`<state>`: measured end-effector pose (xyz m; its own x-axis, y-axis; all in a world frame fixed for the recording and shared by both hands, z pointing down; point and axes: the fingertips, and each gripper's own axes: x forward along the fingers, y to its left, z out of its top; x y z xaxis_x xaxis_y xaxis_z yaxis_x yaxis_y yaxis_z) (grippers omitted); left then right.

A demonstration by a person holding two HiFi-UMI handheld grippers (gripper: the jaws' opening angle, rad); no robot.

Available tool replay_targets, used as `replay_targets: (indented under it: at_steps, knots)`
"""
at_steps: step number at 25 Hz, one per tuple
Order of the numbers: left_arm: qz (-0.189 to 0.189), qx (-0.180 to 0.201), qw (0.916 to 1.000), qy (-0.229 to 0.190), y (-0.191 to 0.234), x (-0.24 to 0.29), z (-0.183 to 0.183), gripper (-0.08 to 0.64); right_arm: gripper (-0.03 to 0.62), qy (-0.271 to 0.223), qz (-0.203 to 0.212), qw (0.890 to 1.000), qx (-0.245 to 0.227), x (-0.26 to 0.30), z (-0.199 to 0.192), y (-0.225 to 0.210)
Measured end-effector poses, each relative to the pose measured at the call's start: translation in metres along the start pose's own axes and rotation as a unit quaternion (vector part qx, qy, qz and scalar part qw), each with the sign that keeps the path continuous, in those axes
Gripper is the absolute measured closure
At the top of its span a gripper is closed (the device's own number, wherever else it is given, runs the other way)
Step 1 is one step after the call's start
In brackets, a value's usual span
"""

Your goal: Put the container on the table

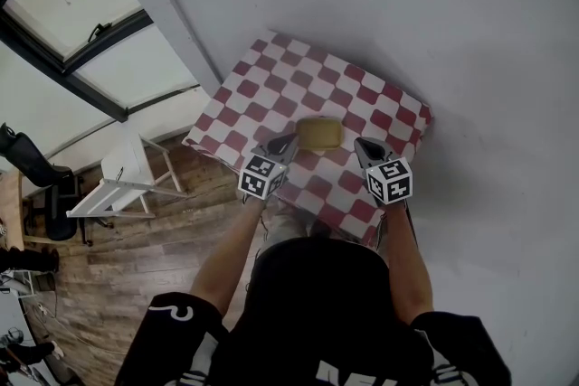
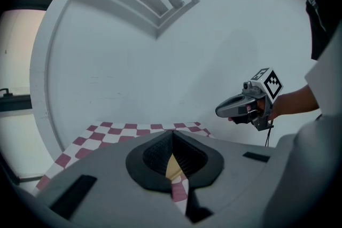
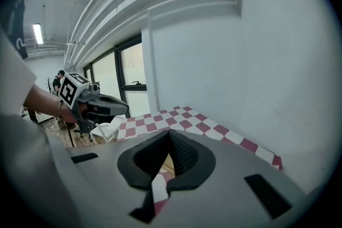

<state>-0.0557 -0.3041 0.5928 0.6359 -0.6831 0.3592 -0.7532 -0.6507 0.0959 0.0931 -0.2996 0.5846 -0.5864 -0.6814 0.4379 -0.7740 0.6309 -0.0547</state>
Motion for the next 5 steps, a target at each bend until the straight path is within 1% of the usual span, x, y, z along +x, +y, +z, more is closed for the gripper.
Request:
replay_targets:
  at_steps: [5]
  knots:
    - [-0.005,0.001,1.0,-0.003,0.0024,-0.0009,0.0038,0.534,0.578,-0.001,-0.006,1.0,0.002,-0.0004,0.0031,-0.0004]
